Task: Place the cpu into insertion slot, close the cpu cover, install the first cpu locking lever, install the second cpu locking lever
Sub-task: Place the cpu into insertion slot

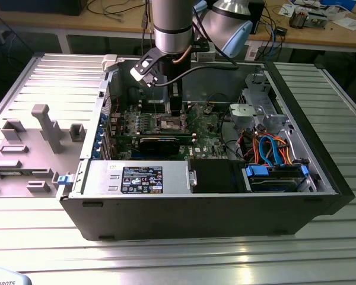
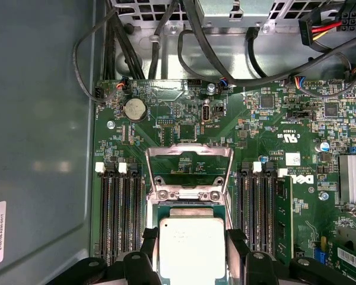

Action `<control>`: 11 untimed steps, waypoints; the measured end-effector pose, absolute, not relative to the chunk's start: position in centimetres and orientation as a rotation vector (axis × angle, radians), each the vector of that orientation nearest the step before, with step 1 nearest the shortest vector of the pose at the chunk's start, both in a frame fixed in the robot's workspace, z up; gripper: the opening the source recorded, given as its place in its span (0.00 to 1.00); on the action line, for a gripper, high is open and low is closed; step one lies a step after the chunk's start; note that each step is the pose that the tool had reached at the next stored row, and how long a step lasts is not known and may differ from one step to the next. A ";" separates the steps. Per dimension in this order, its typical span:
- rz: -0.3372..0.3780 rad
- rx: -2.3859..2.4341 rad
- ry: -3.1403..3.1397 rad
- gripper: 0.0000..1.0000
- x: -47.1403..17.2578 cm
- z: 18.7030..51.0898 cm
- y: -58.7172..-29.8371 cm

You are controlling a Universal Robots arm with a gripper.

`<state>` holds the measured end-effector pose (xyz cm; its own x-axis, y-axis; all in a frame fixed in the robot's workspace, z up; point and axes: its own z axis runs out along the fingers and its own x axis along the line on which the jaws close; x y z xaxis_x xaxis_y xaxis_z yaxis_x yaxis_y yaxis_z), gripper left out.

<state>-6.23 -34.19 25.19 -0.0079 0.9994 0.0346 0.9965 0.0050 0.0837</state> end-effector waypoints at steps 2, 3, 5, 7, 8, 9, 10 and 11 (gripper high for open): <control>0.130 2.188 2.202 0.54 -6.2 25.2 -34.2; 0.130 2.188 2.202 0.54 -6.2 25.2 -34.2; 0.130 2.188 2.202 0.54 -6.2 25.2 -34.2; 0.131 2.188 2.202 0.54 -6.2 25.2 -34.2; 0.133 2.187 2.202 0.54 -6.2 25.1 -34.2; 0.133 2.187 2.201 0.54 -6.3 24.9 -34.2; 0.134 2.186 2.201 0.54 -6.4 24.5 -34.2; 0.135 2.185 2.200 0.54 -6.6 24.3 -34.2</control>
<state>-6.56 -34.19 24.25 -0.0082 0.9994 0.0346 0.9961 0.0051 0.0883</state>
